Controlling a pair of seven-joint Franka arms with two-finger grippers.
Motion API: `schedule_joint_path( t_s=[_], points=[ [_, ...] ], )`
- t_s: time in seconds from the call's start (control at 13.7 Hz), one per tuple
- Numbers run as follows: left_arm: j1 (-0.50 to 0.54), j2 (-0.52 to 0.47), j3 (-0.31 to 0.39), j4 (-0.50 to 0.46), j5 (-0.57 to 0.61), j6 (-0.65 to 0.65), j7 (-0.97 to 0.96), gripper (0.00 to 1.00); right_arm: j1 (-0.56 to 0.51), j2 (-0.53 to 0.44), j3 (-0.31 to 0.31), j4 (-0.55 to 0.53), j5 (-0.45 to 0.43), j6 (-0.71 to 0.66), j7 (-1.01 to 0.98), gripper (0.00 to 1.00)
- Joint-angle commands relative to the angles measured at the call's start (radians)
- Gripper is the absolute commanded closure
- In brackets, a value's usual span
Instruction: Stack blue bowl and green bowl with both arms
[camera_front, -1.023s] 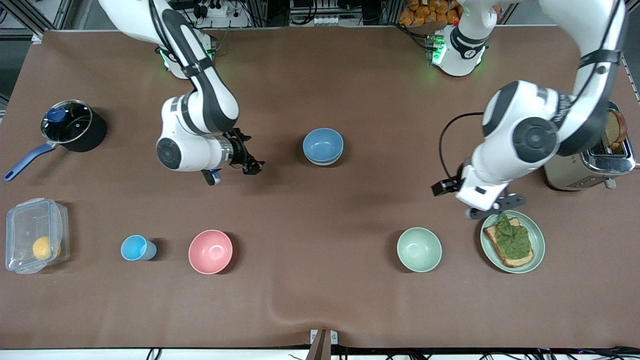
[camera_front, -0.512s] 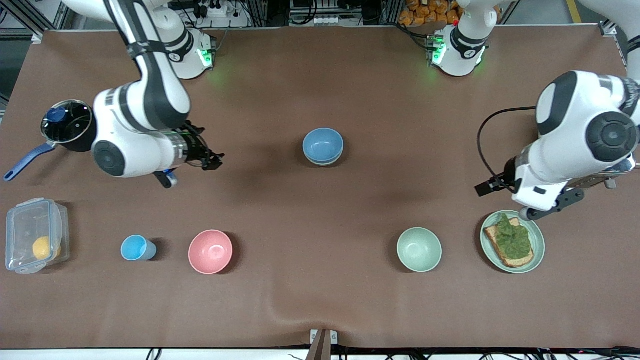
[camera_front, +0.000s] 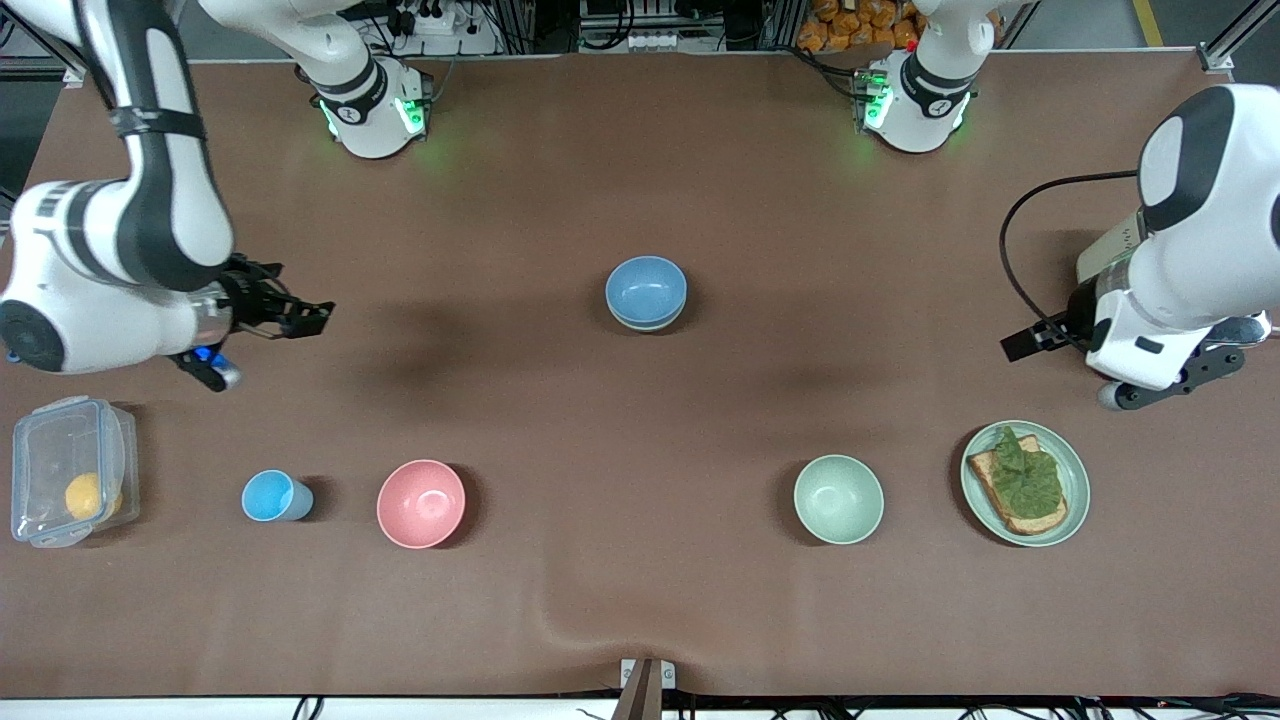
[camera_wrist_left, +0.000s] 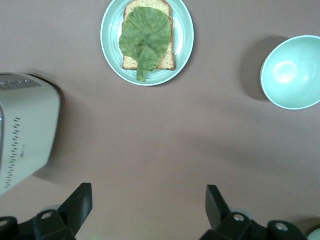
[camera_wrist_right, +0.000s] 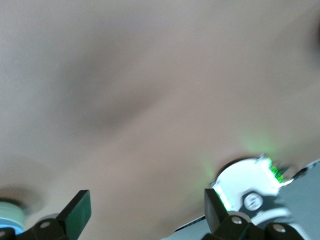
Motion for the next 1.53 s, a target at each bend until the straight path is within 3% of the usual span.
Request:
schedule_joint_path(
  t_s=[0.0, 0.29, 0.44, 0.58, 0.8, 1.17, 1.32, 1.46],
  points=[
    [-0.108, -0.105, 0.152, -0.046, -0.065, -0.007, 0.124, 0.0, -0.15, -0.014, 0.167, 0.081, -0.146, -0.021, -0.081, 0.0],
    [-0.154, -0.191, 0.163, -0.039, -0.065, -0.02, 0.159, 0.0, -0.288, -0.054, 0.312, 0.191, -0.173, -0.046, -0.132, 0.0],
    [-0.168, -0.205, 0.166, -0.03, -0.067, -0.076, 0.211, 0.0, -0.368, -0.1, 0.379, 0.225, -0.17, -0.035, -0.29, 0.0],
    [-0.162, -0.203, 0.163, -0.002, -0.068, -0.113, 0.312, 0.0, -0.379, -0.121, 0.383, 0.257, -0.176, -0.035, -0.389, 0.0],
    [-0.152, -0.206, 0.164, 0.03, -0.068, -0.161, 0.43, 0.0, -0.398, -0.178, 0.376, 0.26, -0.176, -0.035, -0.386, 0.0],
    [-0.099, -0.206, 0.151, 0.07, -0.137, -0.179, 0.445, 0.0, -0.339, -0.239, 0.364, 0.262, -0.174, -0.017, -0.385, 0.0],
    [-0.111, -0.208, 0.146, 0.07, -0.131, -0.187, 0.443, 0.0, -0.309, -0.249, 0.34, 0.262, -0.176, -0.008, -0.385, 0.0],
    [-0.149, -0.208, 0.167, 0.07, -0.123, -0.192, 0.443, 0.0, -0.243, -0.247, 0.266, 0.26, -0.159, 0.026, -0.385, 0.0]
  ],
)
